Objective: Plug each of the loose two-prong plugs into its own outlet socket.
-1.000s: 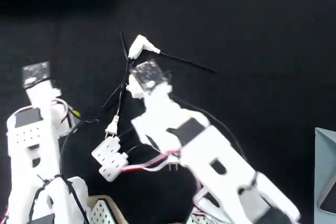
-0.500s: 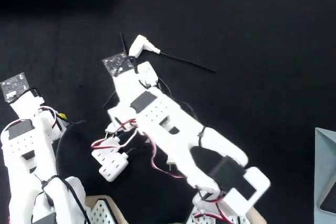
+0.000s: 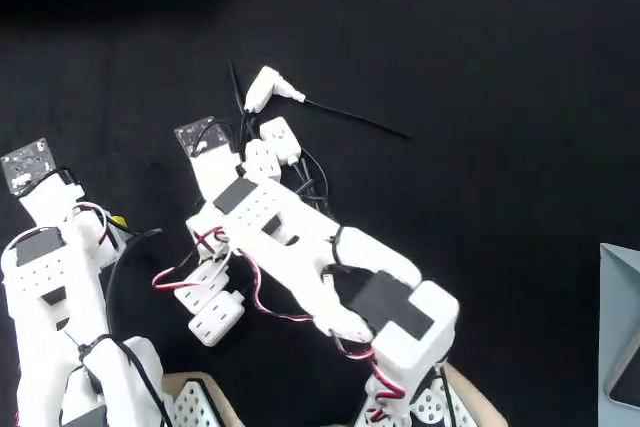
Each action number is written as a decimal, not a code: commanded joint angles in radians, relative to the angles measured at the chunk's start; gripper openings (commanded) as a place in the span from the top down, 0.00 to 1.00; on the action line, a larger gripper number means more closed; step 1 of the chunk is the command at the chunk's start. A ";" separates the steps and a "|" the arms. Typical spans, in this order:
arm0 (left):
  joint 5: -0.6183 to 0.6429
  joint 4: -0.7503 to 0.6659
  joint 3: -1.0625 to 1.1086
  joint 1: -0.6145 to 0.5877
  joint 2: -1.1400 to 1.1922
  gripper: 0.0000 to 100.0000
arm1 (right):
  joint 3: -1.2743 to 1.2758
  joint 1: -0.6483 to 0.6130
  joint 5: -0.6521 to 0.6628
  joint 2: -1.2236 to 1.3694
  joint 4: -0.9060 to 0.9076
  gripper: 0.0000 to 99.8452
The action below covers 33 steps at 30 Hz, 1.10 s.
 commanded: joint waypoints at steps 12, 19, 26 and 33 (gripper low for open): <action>0.005 -0.014 -0.005 0.001 -0.020 0.78 | -0.174 -0.072 -0.040 0.134 0.012 0.87; 0.003 -0.014 -0.005 0.001 -0.015 0.78 | -0.239 -0.069 -0.041 0.143 0.155 0.87; 0.003 -0.014 -0.005 0.001 -0.015 0.78 | -0.237 -0.068 -0.087 0.145 0.227 0.87; 0.003 -0.014 -0.004 0.001 -0.014 0.78 | -0.231 -0.068 -0.084 0.145 0.262 0.87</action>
